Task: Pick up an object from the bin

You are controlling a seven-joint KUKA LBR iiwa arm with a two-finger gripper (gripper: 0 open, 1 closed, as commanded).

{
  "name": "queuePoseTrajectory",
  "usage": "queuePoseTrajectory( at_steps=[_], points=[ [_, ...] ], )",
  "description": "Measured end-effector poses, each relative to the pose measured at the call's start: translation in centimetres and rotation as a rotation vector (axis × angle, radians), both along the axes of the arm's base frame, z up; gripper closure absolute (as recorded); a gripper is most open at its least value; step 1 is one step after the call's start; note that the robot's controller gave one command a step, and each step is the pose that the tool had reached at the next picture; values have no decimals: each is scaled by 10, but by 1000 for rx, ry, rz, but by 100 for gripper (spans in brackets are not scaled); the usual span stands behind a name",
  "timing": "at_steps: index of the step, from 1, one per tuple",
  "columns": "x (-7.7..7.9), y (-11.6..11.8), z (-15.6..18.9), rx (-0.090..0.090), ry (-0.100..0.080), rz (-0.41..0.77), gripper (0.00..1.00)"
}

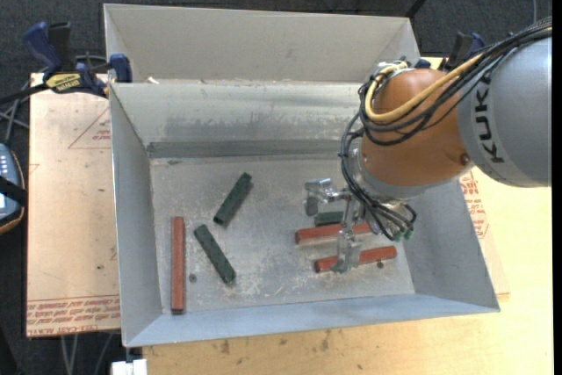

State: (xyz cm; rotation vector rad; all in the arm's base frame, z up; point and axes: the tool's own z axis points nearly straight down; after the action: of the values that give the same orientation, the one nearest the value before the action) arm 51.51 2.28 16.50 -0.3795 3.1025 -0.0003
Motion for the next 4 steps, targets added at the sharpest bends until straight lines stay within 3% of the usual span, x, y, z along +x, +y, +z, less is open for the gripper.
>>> queuePoseTrajectory(
  at_steps=[1, 2, 3, 4],
  points=[
    [8, -31, -69, 1, 10, -181, 0],
    [12, -36, -88, -1, 16, -223, 0],
    [55, -11, -93, 2, 12, -170, 100],
    [55, -12, -93, 2, 12, -171, 100]
  ],
)
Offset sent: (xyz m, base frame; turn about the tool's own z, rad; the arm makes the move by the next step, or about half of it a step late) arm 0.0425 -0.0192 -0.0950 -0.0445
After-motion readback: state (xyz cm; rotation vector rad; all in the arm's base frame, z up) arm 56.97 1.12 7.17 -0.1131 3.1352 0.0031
